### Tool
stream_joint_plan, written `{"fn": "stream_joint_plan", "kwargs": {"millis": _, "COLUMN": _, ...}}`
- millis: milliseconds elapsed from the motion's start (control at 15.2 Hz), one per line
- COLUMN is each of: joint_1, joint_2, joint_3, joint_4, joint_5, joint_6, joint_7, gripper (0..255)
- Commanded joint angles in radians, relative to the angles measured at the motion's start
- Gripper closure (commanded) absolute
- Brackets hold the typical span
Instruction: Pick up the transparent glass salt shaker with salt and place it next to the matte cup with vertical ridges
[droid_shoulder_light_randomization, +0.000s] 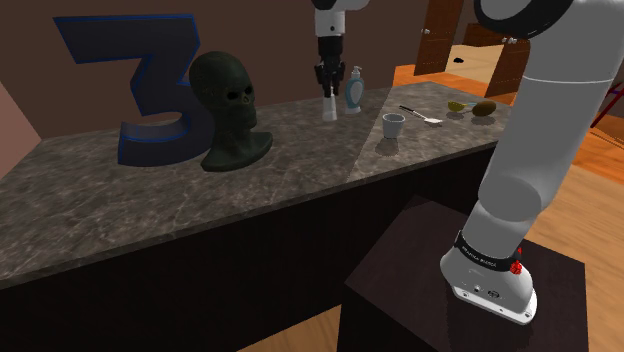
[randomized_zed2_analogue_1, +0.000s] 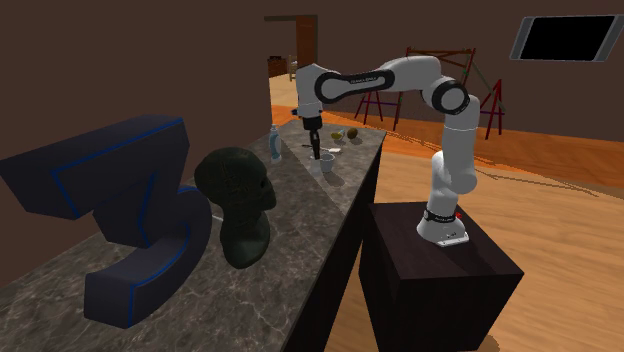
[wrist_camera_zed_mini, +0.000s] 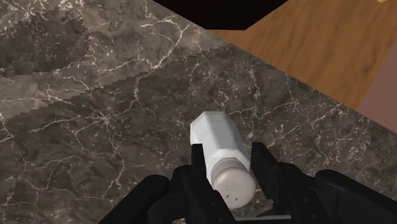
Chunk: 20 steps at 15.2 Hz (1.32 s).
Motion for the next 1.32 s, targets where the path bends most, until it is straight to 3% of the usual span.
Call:
{"fn": "stream_joint_plan", "kwargs": {"millis": 0, "joint_1": -0.024, "joint_2": -0.018, "joint_3": -0.02, "joint_4": -0.023, "joint_5": -0.004, "joint_6": 0.002, "joint_7": -0.046, "gripper": 255}}
{"fn": "stream_joint_plan", "kwargs": {"millis": 660, "joint_1": -0.148, "joint_2": -0.011, "joint_3": -0.126, "joint_4": -0.013, "joint_5": -0.027, "joint_6": -0.009, "joint_7": -0.274, "gripper": 255}}
{"fn": "stream_joint_plan", "kwargs": {"millis": 1254, "joint_1": -0.27, "joint_2": 0.081, "joint_3": -0.216, "joint_4": 0.105, "joint_5": -0.026, "joint_6": -0.039, "joint_7": -0.483, "gripper": 255}}
